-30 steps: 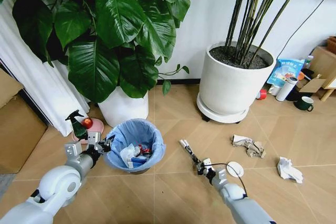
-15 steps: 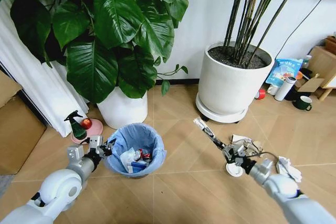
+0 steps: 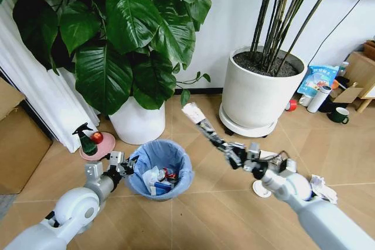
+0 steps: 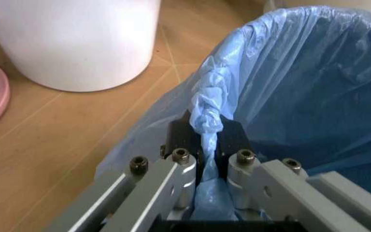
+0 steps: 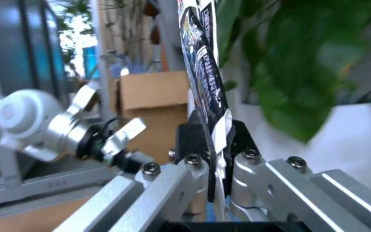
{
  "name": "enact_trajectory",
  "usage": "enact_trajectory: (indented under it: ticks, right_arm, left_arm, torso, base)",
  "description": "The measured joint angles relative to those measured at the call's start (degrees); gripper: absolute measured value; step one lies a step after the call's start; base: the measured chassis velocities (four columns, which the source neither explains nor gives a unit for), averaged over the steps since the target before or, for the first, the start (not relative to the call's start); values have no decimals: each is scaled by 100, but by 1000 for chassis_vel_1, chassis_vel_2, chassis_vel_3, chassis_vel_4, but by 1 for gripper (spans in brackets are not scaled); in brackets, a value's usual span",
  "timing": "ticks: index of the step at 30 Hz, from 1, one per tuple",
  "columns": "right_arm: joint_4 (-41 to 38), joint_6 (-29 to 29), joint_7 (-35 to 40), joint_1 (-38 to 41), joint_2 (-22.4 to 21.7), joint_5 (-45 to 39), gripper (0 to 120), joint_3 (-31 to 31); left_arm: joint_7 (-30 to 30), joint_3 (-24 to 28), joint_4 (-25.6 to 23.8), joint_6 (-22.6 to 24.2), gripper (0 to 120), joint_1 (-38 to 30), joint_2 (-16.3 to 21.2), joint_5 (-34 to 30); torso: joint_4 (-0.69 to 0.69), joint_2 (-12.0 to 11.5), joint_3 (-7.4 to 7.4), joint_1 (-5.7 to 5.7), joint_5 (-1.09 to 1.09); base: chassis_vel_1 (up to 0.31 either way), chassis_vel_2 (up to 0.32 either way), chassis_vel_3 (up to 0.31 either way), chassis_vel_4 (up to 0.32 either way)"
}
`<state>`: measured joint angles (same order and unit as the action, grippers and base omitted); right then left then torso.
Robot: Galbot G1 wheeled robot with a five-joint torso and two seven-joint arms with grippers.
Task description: Pick up the trash bin and place the garbage on the floor into it.
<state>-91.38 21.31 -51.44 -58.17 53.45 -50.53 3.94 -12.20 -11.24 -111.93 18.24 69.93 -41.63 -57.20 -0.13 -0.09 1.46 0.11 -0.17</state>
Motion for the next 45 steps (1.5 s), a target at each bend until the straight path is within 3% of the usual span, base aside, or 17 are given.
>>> enact_trajectory:
  ticks: [9, 17, 20, 36, 40, 45]
  right_arm:
    - [847, 12, -163, 721, 659, 90, 0, -1040]
    - [1053, 12, 72, 896, 822, 322, 0, -1222]
    - [1076, 11, 166, 913, 793, 440, 5, -1218]
    - [1051, -62, 339, 924, 591, 721, 64, -1007]
    - [886, -67, 492, 776, 467, 621, 77, -705]
    - [741, -66, 1316, 313, 125, 620, 95, -50]
  left_arm:
    - [74, 315, 115, -54, 1, -441, -73, -176]
    - [73, 327, 118, -53, 1, -456, -103, -205]
    - [65, 325, 100, -47, 1, -430, -113, -213]
    - [-40, 156, -67, 29, 1, -310, -68, -356]
    - [-89, 96, -67, 43, 1, -279, -71, -357]
    - [-97, -34, -106, 48, 1, -161, -99, -328]
  torso:
    - [0, 0, 0, 0, -2]
    - [0, 0, 0, 0, -1]
    - [0, 0, 0, 0, -2]
    - [0, 0, 0, 0, 0]
    - [0, 0, -1, 0, -1]
    - [0, 1, -1, 0, -2]
  base:
    - [0, 0, 0, 0]
    - [0, 0, 0, 0]
    - [0, 0, 0, 0]
    - [0, 0, 0, 0]
    - [0, 0, 0, 0]
    - [0, 0, 0, 0]
